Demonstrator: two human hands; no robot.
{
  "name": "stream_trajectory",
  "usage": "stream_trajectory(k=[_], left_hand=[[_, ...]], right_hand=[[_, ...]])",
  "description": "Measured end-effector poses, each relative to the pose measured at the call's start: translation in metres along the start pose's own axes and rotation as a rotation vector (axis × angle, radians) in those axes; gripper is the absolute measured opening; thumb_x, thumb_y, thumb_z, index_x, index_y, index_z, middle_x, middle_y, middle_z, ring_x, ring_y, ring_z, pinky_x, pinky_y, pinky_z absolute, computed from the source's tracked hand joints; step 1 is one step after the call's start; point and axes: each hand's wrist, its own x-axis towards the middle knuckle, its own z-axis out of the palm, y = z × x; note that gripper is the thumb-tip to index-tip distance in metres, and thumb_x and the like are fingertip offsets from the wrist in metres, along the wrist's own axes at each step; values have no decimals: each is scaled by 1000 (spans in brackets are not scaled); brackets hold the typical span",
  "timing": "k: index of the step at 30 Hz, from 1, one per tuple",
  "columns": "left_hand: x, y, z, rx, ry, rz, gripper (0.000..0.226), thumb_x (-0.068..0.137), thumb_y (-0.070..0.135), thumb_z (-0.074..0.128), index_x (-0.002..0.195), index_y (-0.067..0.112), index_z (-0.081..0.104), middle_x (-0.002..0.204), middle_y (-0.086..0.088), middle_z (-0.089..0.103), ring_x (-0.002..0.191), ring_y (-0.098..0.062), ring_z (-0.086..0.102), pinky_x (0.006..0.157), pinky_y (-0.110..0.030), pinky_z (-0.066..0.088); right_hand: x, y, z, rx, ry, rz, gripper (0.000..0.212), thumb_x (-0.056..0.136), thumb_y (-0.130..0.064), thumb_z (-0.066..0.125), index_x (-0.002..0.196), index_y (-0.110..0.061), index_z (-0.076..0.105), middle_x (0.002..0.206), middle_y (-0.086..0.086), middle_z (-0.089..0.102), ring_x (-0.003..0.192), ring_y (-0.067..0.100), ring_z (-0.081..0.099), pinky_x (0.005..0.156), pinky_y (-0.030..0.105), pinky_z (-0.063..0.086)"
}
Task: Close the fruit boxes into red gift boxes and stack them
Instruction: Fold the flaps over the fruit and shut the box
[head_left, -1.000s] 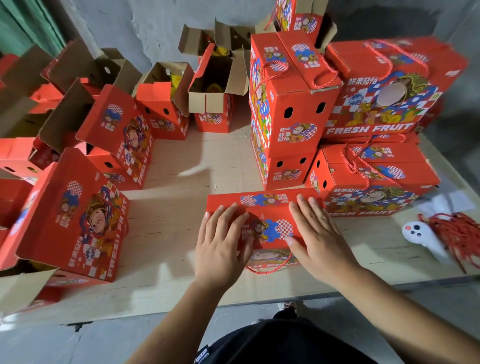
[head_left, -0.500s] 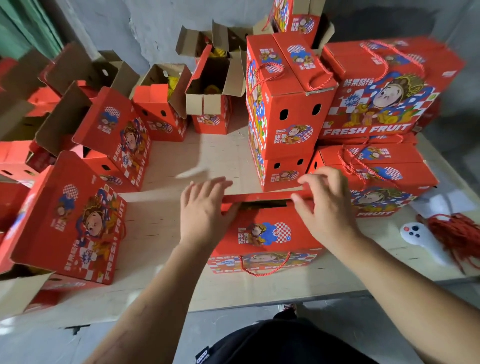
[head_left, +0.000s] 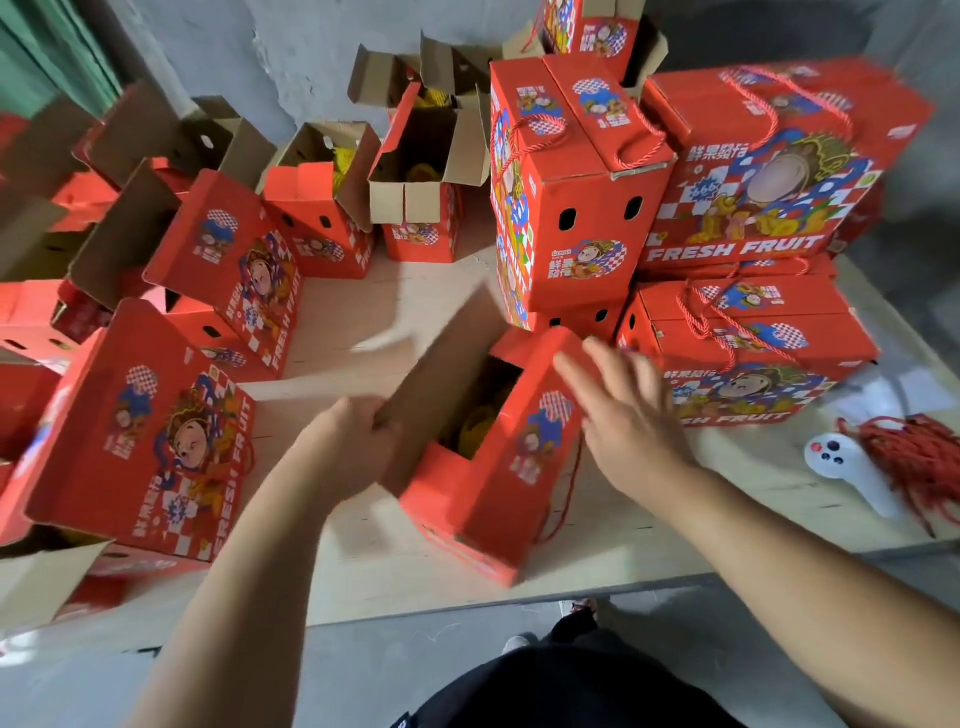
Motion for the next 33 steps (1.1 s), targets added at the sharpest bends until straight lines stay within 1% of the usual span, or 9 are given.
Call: stream_trajectory(k=[2, 6, 9, 12, 17, 21, 25, 28, 33], left_hand=[[-32, -5, 5, -297, -290, -75, 13, 105, 16, 48, 108, 20, 60, 84, -9, 78, 76, -30, 77, 69, -40, 62], [-66, 2, 49, -684, -436, -191, 33, 93, 21, 49, 116, 1, 60, 88, -22, 78, 83, -34, 78, 84, -44, 61], [-63, -1, 68, -868, -370, -255, 34, 95, 12, 46, 124, -2, 57, 100, -29, 75, 90, -42, 76, 98, -56, 55], [-64, -3, 75, -930, -564, -182, 38, 101, 9, 39, 130, -5, 59, 117, -24, 74, 93, -35, 74, 107, -56, 48], [-59, 29, 87, -771, -884, 15, 74, 96, 60, 43, 133, -2, 58, 129, -7, 71, 103, -28, 72, 98, -33, 52], [-28, 16, 55, -301, -509, 329, 39, 92, 68, 60, 117, 41, 71, 112, 22, 74, 104, 3, 68, 94, -22, 55], [23, -15, 29, -367, 306, 185, 58, 82, 60, 74, 125, 25, 61, 118, 14, 67, 103, -7, 67, 88, -33, 53], [58, -17, 25, -249, 217, 238, 89, 88, 55, 73, 159, 19, 34, 153, -8, 45, 140, -24, 47, 117, -44, 41], [86, -15, 47, -256, 81, 173, 77, 95, 51, 68, 161, 34, 32, 137, -4, 43, 128, -28, 54, 113, -43, 45]], right_hand=[[8, -7, -2, 274, 39, 236, 75, 98, -25, 64, 163, -30, 26, 169, 8, 19, 148, 39, 24, 118, 54, 29], [-12, -43, -1, 871, -540, 487, 120, 73, -80, 66, 161, -44, -8, 169, -10, 13, 151, 15, 23, 123, 49, 25], [-30, -55, 7, 466, -513, 348, 116, 77, -57, 72, 157, -47, -11, 148, 2, 32, 126, 30, 50, 101, 44, 51], [-10, -37, -2, 520, -447, 263, 91, 85, -29, 66, 157, -49, 13, 121, 2, 50, 91, 24, 63, 67, 27, 51], [51, 38, -44, 448, -455, 95, 35, 99, -7, 57, 130, -22, 65, 114, 2, 72, 100, 21, 68, 88, 39, 55], [61, 59, -72, 197, 76, 205, 24, 101, -6, 53, 110, -24, 66, 109, -1, 66, 100, 25, 63, 84, 41, 54], [-20, 5, -53, 578, 342, 26, 15, 104, -29, 54, 115, -27, 63, 93, -13, 64, 80, 0, 61, 69, 12, 42], [-75, -37, -17, 754, 57, -14, 41, 104, -56, 46, 138, -33, 51, 126, -14, 62, 109, 0, 63, 84, 13, 51], [-80, -31, 18, 480, 16, 134, 48, 104, -43, 40, 145, -22, 56, 148, 2, 41, 134, 20, 44, 105, 35, 46]])
